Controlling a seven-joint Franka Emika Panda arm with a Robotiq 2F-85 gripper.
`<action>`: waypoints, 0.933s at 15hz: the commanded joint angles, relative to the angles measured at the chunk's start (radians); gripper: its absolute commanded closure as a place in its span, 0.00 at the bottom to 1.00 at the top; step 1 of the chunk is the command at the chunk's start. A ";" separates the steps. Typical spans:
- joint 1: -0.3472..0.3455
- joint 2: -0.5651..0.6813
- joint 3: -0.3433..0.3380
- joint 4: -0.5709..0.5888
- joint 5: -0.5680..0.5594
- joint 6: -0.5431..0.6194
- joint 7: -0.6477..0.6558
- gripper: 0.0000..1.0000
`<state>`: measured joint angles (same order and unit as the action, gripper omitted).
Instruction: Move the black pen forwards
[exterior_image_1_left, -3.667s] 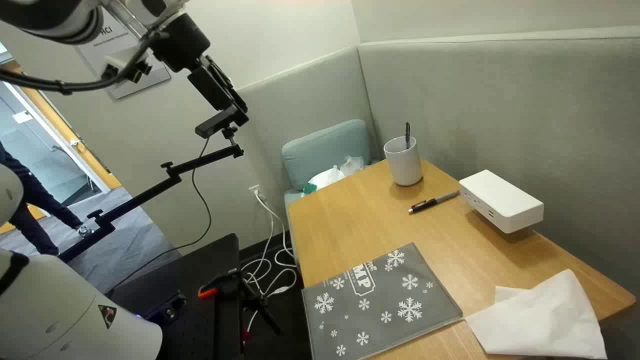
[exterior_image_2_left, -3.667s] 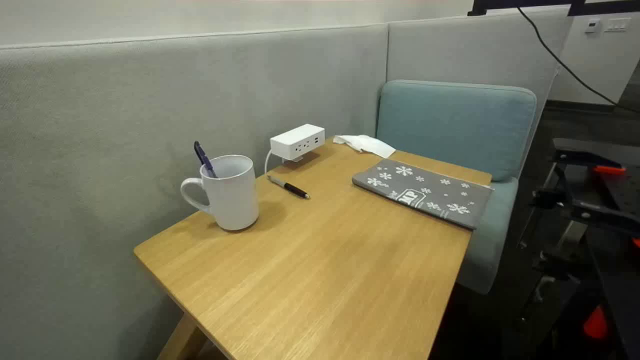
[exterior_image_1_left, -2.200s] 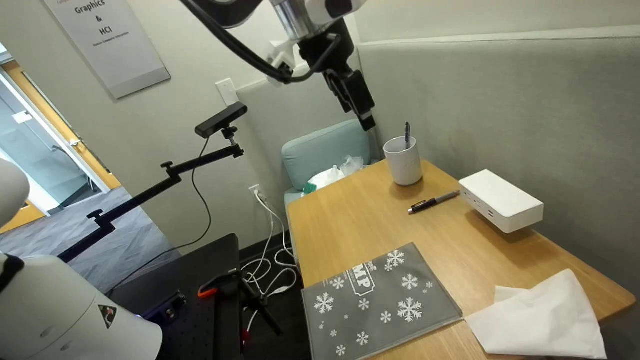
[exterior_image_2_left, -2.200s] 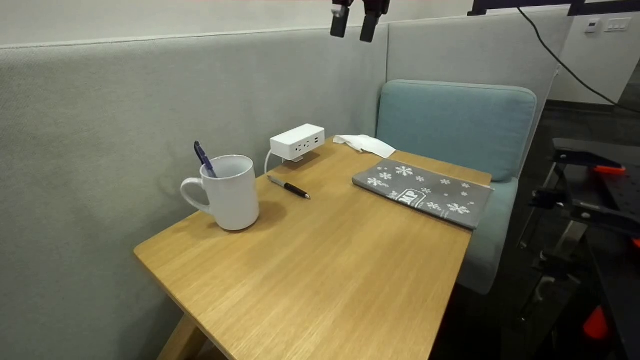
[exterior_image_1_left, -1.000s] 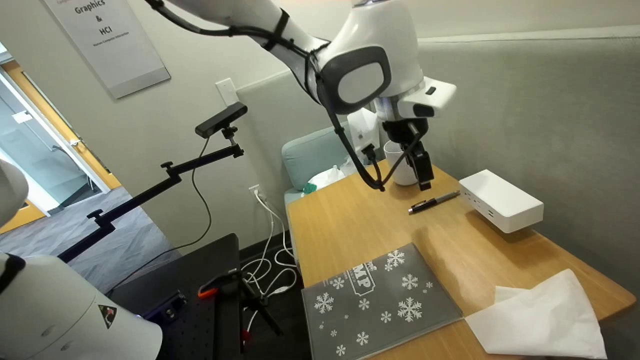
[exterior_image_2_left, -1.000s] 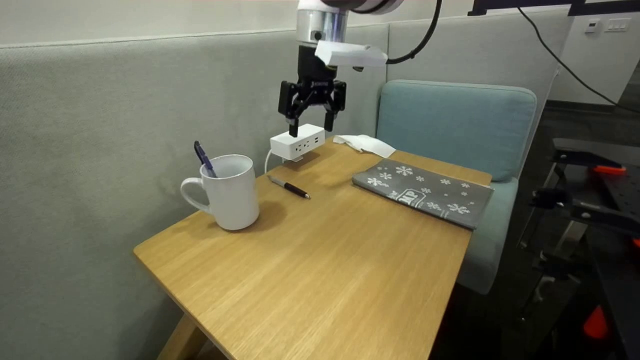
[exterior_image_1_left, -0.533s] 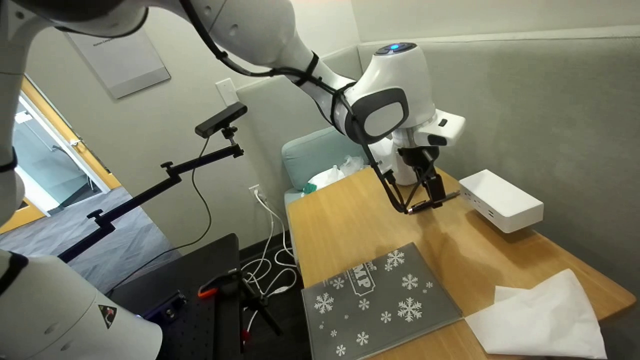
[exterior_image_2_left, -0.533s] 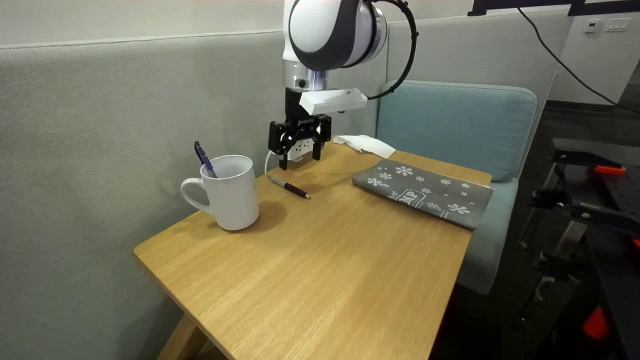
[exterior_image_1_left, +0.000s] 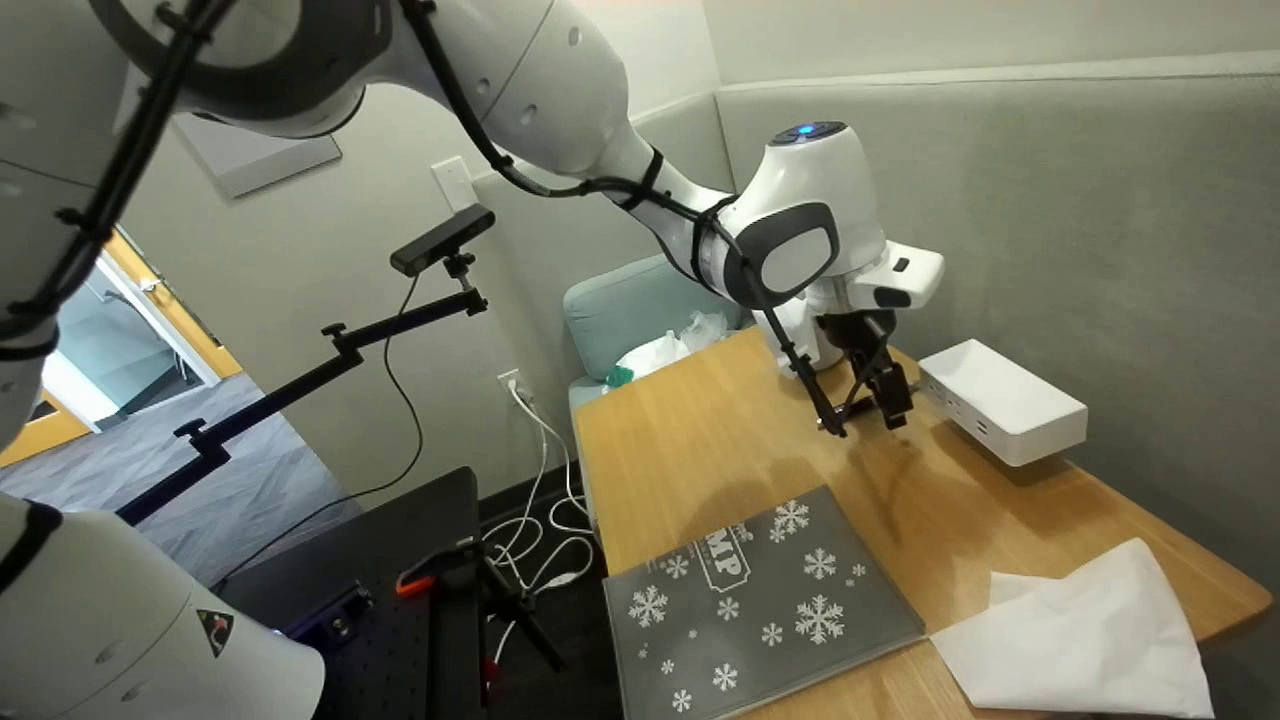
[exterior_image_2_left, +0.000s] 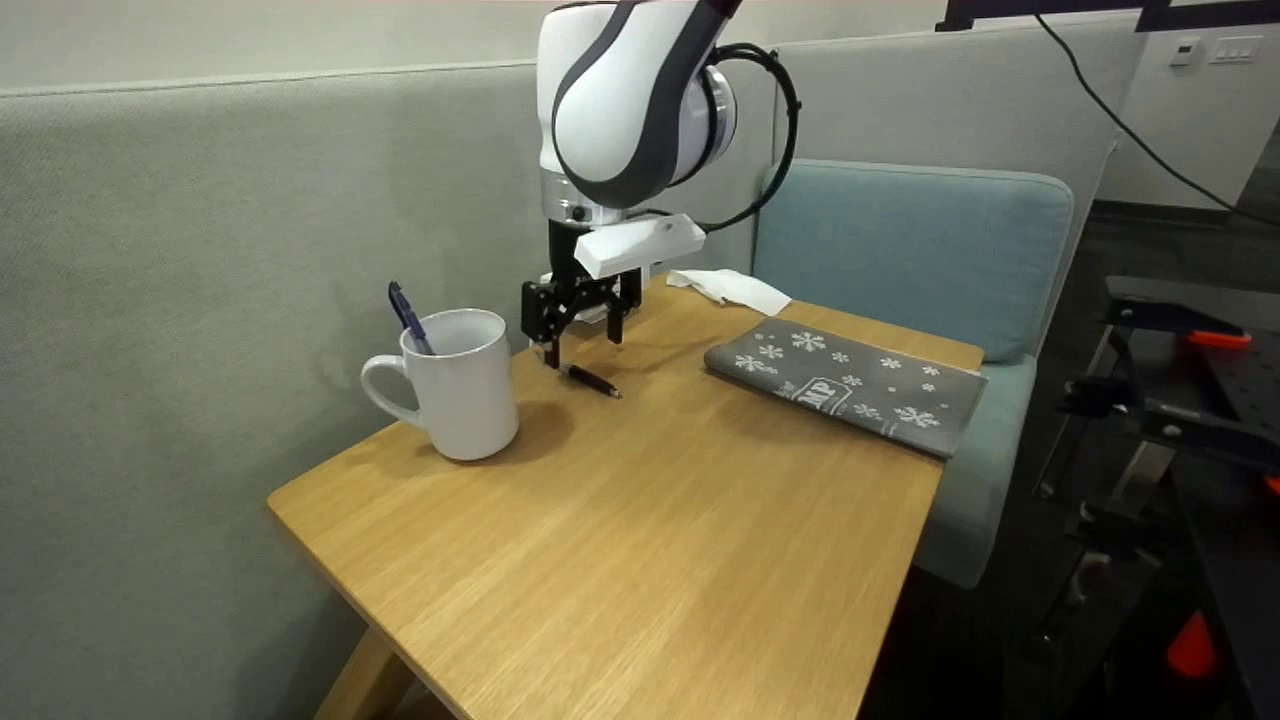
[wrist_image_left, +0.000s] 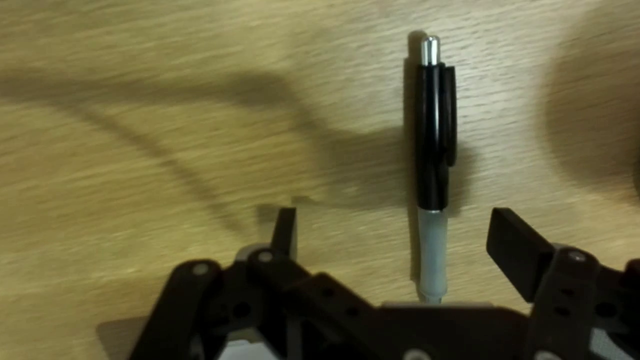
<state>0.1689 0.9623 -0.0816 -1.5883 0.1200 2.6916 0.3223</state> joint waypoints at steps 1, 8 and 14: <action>0.014 0.045 -0.021 0.084 -0.022 -0.059 0.034 0.34; 0.004 0.078 -0.021 0.151 -0.020 -0.116 0.034 0.88; 0.004 -0.027 0.014 0.054 -0.011 -0.103 0.001 0.96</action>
<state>0.1699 1.0196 -0.0864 -1.4658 0.1191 2.5978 0.3222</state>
